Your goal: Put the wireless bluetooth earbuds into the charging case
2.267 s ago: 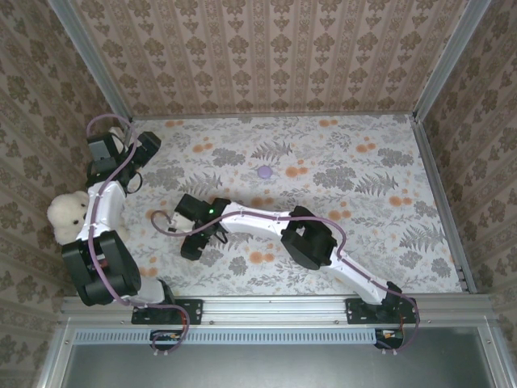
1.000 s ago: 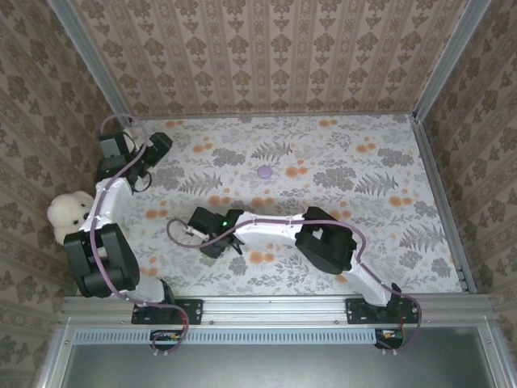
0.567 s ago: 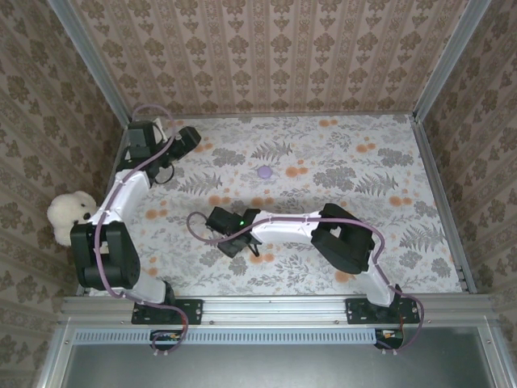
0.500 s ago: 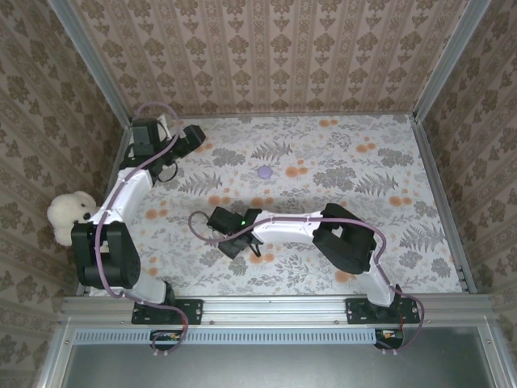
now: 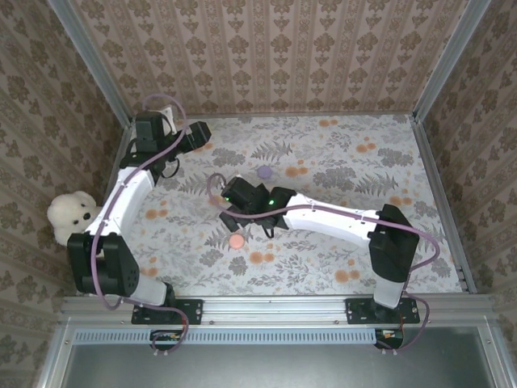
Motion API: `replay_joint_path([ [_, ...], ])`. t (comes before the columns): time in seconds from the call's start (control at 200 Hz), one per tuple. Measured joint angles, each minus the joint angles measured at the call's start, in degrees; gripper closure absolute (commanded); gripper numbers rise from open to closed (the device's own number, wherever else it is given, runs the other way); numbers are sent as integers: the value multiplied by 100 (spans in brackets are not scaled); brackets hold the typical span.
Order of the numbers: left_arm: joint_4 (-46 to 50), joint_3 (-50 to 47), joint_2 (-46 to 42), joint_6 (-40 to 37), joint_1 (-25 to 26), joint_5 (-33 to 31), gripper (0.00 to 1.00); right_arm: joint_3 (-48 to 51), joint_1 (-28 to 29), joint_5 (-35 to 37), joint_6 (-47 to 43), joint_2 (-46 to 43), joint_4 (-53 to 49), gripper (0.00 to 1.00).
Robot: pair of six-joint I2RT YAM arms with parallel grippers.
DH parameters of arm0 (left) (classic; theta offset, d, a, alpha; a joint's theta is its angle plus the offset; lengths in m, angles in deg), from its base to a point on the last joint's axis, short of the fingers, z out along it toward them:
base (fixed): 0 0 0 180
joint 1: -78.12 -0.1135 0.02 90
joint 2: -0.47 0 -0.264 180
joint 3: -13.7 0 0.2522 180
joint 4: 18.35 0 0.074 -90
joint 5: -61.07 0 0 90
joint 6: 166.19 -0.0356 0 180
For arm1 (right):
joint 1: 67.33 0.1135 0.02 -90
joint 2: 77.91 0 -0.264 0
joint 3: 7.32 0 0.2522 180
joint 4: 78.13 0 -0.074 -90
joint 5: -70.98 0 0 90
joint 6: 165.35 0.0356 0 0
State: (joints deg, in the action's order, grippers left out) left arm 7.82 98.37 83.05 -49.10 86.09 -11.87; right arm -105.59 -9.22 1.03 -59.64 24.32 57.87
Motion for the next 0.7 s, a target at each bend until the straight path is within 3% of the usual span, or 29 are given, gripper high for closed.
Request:
replay_joint_path([
  [0.175, -129, -210, -533, -37, -2, -415, 0, 2, -275, -44, 367, -293, 7, 0],
  [0.31, -376, -800, -1104, 149, -55, -837, 0, 188, -662, -767, 540, -459, 146, 0],
  [0.39, -562, -1187, -1399, 363, -177, -1014, 0, 240, -800, -1172, 553, -435, 136, 5],
  [0.55, -730, -1578, -1637, 619, -511, -1091, 0, 225, -778, -1932, 446, -168, 81, 14],
  [0.7, -721, -1576, -1635, 638, -540, -1093, 0, -39, -715, -2474, 66, 422, -372, 14],
])
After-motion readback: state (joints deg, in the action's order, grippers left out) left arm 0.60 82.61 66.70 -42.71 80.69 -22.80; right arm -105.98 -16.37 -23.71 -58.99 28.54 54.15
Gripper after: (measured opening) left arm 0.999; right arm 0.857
